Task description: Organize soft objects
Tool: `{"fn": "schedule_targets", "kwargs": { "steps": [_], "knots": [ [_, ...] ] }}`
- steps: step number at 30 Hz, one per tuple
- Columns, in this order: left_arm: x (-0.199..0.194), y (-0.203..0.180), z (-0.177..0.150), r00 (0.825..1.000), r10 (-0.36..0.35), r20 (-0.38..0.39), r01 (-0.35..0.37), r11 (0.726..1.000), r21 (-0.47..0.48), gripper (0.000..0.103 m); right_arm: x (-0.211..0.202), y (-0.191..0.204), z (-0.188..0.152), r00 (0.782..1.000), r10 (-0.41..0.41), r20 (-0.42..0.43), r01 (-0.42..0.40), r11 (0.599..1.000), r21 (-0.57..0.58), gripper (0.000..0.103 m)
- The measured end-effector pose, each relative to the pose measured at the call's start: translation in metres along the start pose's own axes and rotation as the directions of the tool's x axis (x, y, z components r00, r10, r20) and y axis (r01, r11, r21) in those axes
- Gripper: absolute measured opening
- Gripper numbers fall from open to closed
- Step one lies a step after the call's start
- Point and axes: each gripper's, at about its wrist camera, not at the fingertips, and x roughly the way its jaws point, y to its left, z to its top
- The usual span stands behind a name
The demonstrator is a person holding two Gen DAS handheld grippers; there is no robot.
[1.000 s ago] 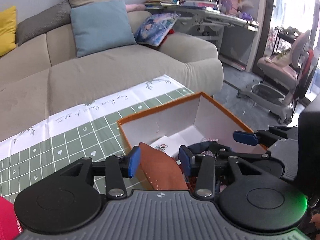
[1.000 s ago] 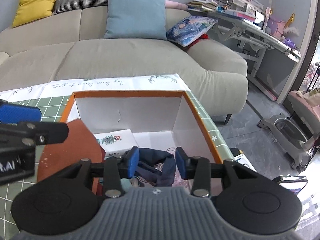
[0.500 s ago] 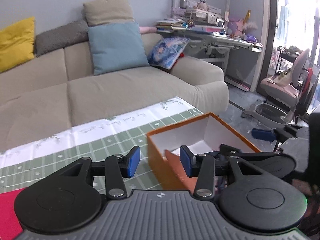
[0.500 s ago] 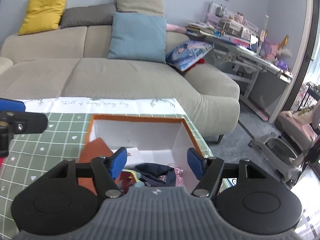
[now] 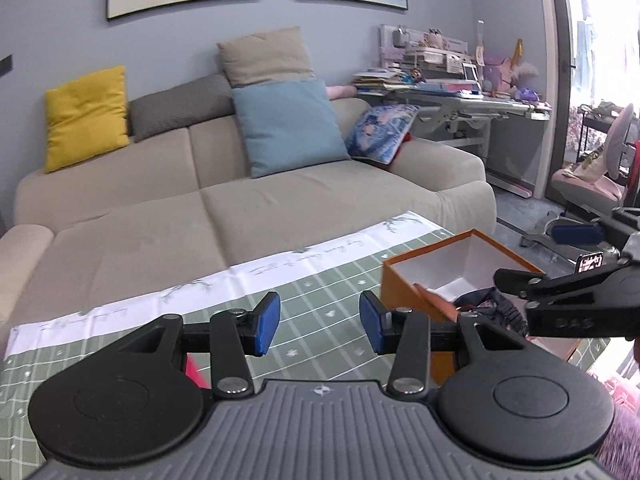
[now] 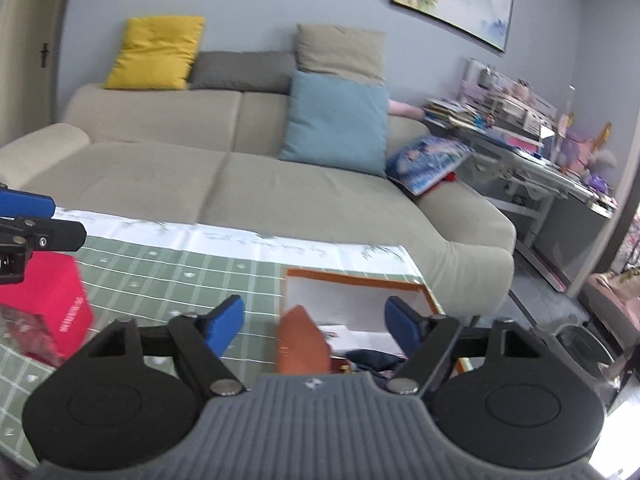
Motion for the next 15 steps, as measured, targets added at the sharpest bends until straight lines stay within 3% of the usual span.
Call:
{"fn": "schedule_targets", "kwargs": {
  "steps": [5, 9, 15],
  "knots": [
    [-0.031, 0.024, -0.021, 0.998, 0.057, 0.007, -0.057, 0.998, -0.028, 0.052, -0.027, 0.017, -0.006, 0.998, 0.051, 0.032, -0.051, 0.999, 0.017, 0.086],
    [-0.051, 0.039, -0.043, 0.994, 0.106, 0.025, -0.102, 0.988, -0.119, 0.061, -0.043, 0.030, -0.021, 0.995, 0.086, 0.051, -0.089, 0.994, 0.068, 0.089],
    [-0.070, 0.040, -0.083, 0.980, 0.191, 0.060, -0.181, 0.973, -0.141, 0.071, -0.061, 0.054, -0.053, 0.994, 0.054, 0.099, -0.066, 0.991, 0.119, 0.097]
  ]
}}
